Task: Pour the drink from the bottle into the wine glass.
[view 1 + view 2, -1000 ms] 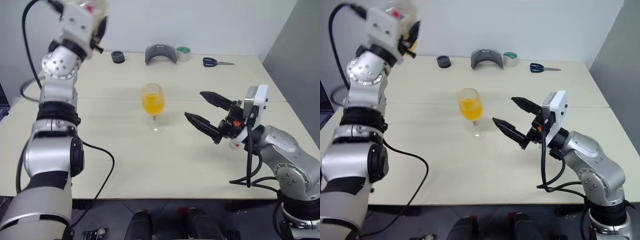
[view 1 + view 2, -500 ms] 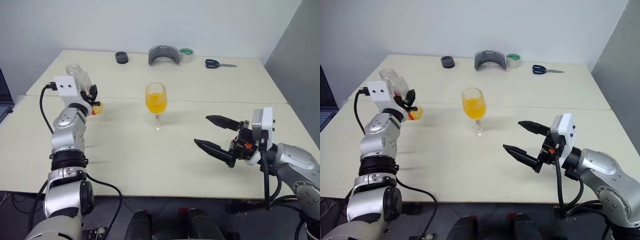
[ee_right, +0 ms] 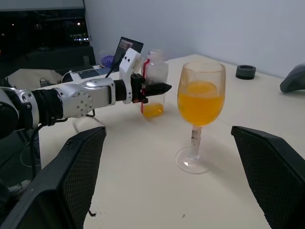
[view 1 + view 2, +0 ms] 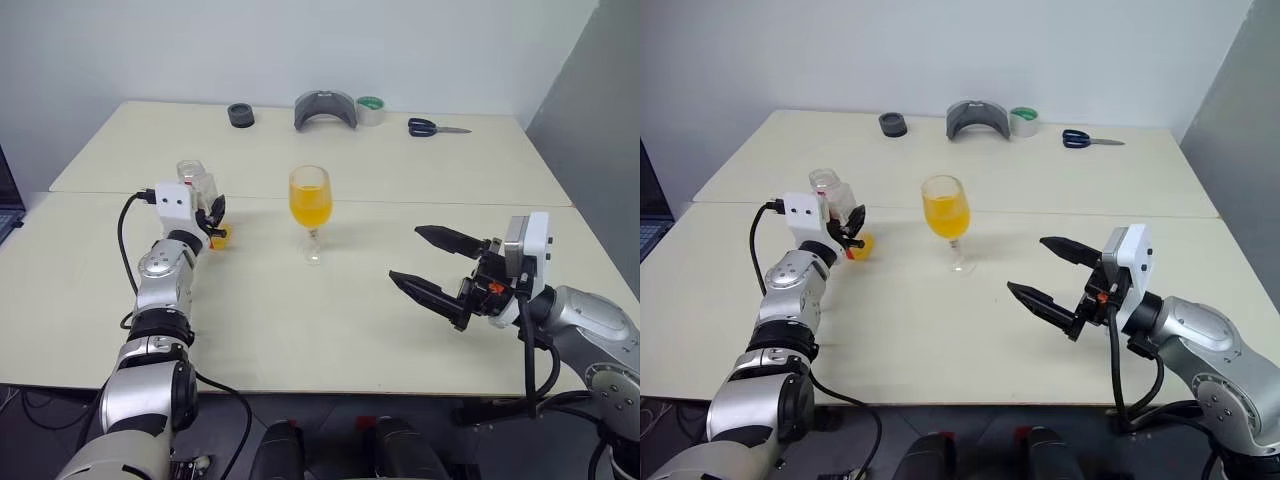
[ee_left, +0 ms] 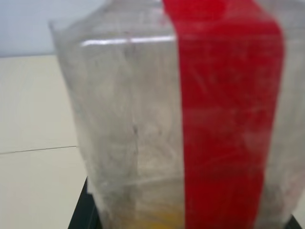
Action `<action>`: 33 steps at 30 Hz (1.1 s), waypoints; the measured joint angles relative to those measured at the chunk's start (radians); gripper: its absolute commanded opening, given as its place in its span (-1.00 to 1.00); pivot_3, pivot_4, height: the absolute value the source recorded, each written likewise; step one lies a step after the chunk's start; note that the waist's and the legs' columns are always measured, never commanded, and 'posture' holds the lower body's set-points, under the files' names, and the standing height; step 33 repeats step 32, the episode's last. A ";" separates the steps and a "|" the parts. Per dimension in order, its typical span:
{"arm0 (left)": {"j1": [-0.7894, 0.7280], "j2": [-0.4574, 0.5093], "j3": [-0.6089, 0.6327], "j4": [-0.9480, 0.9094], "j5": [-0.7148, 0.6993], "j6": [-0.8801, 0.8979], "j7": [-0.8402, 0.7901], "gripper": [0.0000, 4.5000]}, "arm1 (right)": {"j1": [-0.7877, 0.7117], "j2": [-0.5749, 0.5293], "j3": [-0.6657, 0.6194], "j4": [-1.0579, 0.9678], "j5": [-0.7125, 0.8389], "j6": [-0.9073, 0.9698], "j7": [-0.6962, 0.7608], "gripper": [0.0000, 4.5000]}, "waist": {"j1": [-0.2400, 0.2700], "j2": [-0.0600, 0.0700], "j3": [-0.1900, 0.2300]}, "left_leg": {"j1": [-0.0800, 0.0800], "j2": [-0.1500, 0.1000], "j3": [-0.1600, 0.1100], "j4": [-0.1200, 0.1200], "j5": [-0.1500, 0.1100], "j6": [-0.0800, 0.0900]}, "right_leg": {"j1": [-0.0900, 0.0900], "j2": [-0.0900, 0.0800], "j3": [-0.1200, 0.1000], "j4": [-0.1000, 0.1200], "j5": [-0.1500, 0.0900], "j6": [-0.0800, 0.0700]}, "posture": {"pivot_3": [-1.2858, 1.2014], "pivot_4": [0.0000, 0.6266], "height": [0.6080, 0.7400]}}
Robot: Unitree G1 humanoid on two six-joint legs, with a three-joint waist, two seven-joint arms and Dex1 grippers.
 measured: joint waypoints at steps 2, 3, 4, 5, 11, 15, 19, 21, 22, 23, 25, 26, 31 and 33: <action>0.000 -0.012 0.010 0.010 -0.015 -0.017 -0.010 -0.27 | -0.005 0.002 0.001 0.000 -0.001 0.000 -0.007 1.00 | 0.000 0.000 0.000 | 0.000 0.000 0.000 0.000 0.000 0.000 | 0.000 0.000 0.000 0.000 0.000 0.000 | 0.03 -0.52 1.00; 0.000 -0.016 0.016 0.012 -0.021 -0.020 -0.011 -0.27 | -0.005 0.004 0.002 0.000 -0.003 0.000 -0.009 1.00 | 0.000 0.000 0.000 | 0.000 0.000 0.000 0.000 0.000 0.000 | 0.000 0.000 0.000 0.000 0.000 0.000 | 0.03 -0.52 1.00; 0.001 -0.018 0.021 0.013 -0.026 -0.021 -0.013 -0.12 | -0.005 0.007 0.005 0.000 -0.006 0.000 -0.010 1.00 | 0.000 0.000 0.000 | 0.000 0.000 0.000 0.000 0.000 0.000 | 0.000 0.000 0.000 0.000 0.000 0.000 | 0.03 -0.52 1.00; 0.002 -0.020 0.025 0.013 -0.033 -0.021 -0.018 0.05 | -0.005 0.010 0.009 0.000 -0.007 0.000 -0.012 1.00 | 0.000 0.000 0.000 | 0.000 0.000 0.000 0.000 0.000 0.000 | 0.000 0.000 0.000 0.000 0.000 0.000 | 0.03 -0.52 1.00; 0.021 -0.026 0.025 0.013 -0.037 -0.007 -0.028 0.87 | -0.006 0.019 0.018 0.000 -0.009 0.000 -0.016 1.00 | -0.001 0.000 0.000 | 0.000 0.000 0.000 0.000 0.000 0.000 | 0.000 0.000 0.000 0.000 0.000 0.000 | 0.03 -0.52 1.00; 0.031 -0.025 0.025 -0.003 -0.037 0.014 -0.028 0.99 | -0.009 0.020 0.022 0.000 -0.010 0.000 -0.019 1.00 | -0.001 0.000 0.000 | 0.000 0.000 0.000 0.000 0.000 0.000 | 0.000 0.000 0.000 0.000 0.000 0.000 | 0.03 -0.52 1.00; 0.083 -0.025 0.025 -0.078 -0.037 0.049 -0.023 0.99 | -0.006 0.020 0.033 0.000 -0.028 0.000 -0.019 1.00 | -0.002 0.000 0.000 | 0.000 0.000 0.000 0.000 0.000 0.000 | 0.000 0.000 0.000 0.000 0.000 0.000 | 0.03 -0.52 1.00; 0.128 -0.026 0.024 -0.143 -0.038 0.082 -0.013 0.99 | 0.007 0.020 0.034 -0.001 -0.031 -0.001 -0.019 1.00 | -0.002 0.000 0.000 | 0.000 0.001 0.000 -0.001 0.000 0.000 | 0.000 0.000 0.000 0.000 0.000 0.000 | 0.03 -0.52 1.00; 0.157 -0.026 0.025 -0.187 -0.039 0.107 -0.006 0.99 | 0.024 0.020 0.034 -0.002 -0.033 -0.001 -0.019 1.00 | -0.002 0.000 0.000 | 0.000 0.001 0.000 -0.001 0.000 0.000 | 0.000 0.000 0.000 0.000 0.000 0.000 | 0.03 -0.52 1.00; 0.189 -0.026 0.025 -0.233 -0.041 0.136 -0.003 0.99 | 0.041 0.020 0.033 -0.004 -0.035 -0.002 -0.017 1.00 | -0.002 0.000 0.000 | 0.000 0.001 0.000 -0.001 0.000 0.000 | 0.000 0.000 0.001 0.000 0.000 0.000 | 0.03 -0.52 1.00; 0.264 -0.029 0.023 -0.339 -0.049 0.201 0.003 0.99 | 0.082 0.016 0.031 -0.008 -0.038 -0.004 -0.010 1.00 | -0.002 0.000 0.000 | 0.000 0.001 0.000 -0.001 0.000 0.000 | 0.000 0.000 0.001 0.000 0.000 0.000 | 0.03 -0.52 1.00; 0.297 -0.034 0.022 -0.392 -0.055 0.236 0.011 0.99 | 0.096 0.013 0.028 -0.012 -0.040 -0.006 -0.009 1.00 | -0.002 0.000 0.000 | 0.000 0.001 0.000 -0.001 0.000 0.000 | 0.000 0.000 0.001 0.000 0.000 0.000 | 0.03 -0.52 1.00; 0.426 -0.041 0.020 -0.652 -0.078 0.405 0.044 0.99 | 0.175 0.007 -0.001 -0.031 -0.065 -0.012 -0.018 1.00 | -0.001 0.000 0.000 | 0.000 0.001 0.000 -0.001 0.000 0.000 | 0.000 0.000 0.001 -0.001 0.000 0.000 | 0.03 -0.52 1.00; 0.451 -0.043 0.022 -0.707 -0.088 0.441 0.052 0.99 | 0.199 0.007 -0.003 -0.033 -0.083 -0.015 -0.030 1.00 | -0.001 0.000 -0.001 | 0.000 0.001 0.000 -0.001 0.000 0.000 | 0.000 0.000 0.001 -0.001 0.000 0.000 | 0.03 -0.52 1.00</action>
